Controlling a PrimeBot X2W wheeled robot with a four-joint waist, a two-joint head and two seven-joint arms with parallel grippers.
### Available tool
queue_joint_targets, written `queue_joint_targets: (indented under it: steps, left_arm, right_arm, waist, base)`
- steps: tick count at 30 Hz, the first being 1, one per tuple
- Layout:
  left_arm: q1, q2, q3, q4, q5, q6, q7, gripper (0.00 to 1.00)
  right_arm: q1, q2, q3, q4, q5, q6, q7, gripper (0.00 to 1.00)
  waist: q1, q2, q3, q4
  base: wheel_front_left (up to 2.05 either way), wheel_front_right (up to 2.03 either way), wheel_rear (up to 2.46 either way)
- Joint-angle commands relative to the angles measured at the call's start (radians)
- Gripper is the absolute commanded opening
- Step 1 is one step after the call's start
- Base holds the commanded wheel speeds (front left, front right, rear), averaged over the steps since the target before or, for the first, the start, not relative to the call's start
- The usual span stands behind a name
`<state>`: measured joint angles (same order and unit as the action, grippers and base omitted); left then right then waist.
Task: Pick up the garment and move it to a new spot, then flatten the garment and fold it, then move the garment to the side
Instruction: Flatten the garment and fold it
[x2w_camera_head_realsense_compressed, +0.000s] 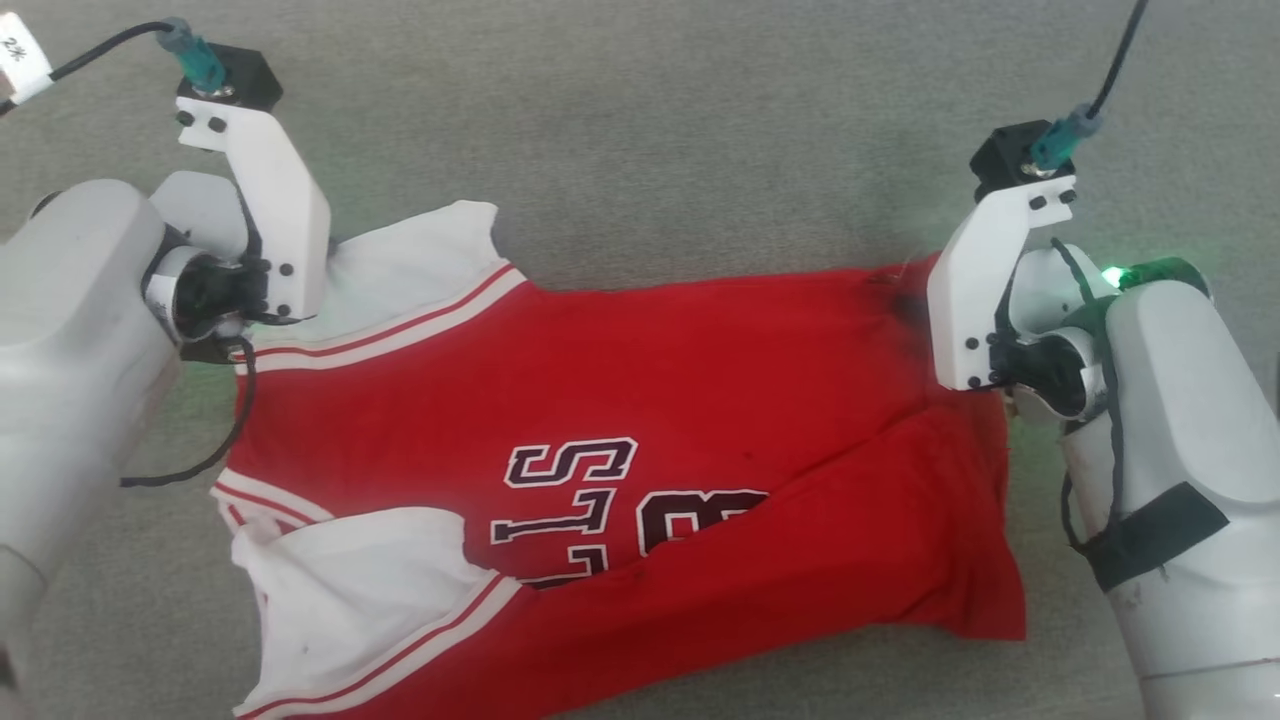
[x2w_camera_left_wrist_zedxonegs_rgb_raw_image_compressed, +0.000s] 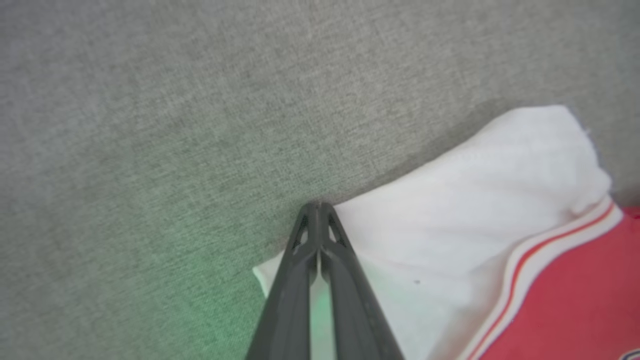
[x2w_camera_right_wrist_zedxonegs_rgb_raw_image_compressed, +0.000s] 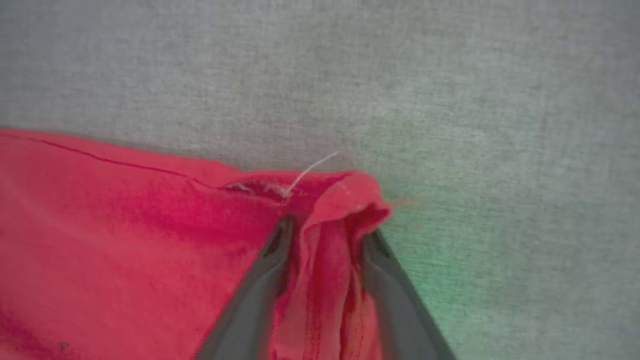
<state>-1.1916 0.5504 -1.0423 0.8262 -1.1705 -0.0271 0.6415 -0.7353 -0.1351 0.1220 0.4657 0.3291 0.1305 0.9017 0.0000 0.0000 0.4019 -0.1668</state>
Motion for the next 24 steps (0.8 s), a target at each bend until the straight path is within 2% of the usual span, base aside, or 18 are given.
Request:
queue_joint_targets:
  steps: [1,10,14,19,24]
  left_arm:
    - [0.000,-0.012,-0.008,0.014,0.008,-0.004,-0.006,0.00]
    - [-0.018,-0.038,-0.008,0.039,-0.002,-0.040,-0.002,0.00]
    - [-0.008,-0.030,-0.023,-0.014,0.011,-0.027,0.019,0.00]
    - [0.035,0.025,-0.037,-0.162,0.018,0.032,0.051,0.00]
    - [0.110,0.140,-0.032,-0.422,0.006,0.148,0.082,0.00]
  right_arm:
    - [0.010,0.010,-0.001,0.015,0.013,0.000,-0.001,0.00]
    - [0.046,-0.033,0.005,-0.038,0.030,0.000,-0.051,0.00]
    - [0.096,-0.070,0.012,-0.096,0.045,0.000,-0.060,0.00]
    - [0.177,-0.116,0.011,-0.193,0.077,0.000,-0.049,0.00]
    - [0.269,-0.156,0.000,-0.306,0.105,0.000,-0.016,0.00]
  waist:
    - [0.0000,0.0000,-0.005,0.008]
    - [0.0000,0.0000,-0.069,0.053]
    - [0.0000,0.0000,-0.108,0.076]
    - [0.0000,0.0000,-0.150,0.095]
    - [0.0000,0.0000,-0.175,0.107]
  base:
    - [0.00,0.00,0.00]
    - [0.00,0.00,0.00]
    - [0.00,0.00,0.00]
    - [0.00,0.00,0.00]
    - [0.00,0.00,0.00]
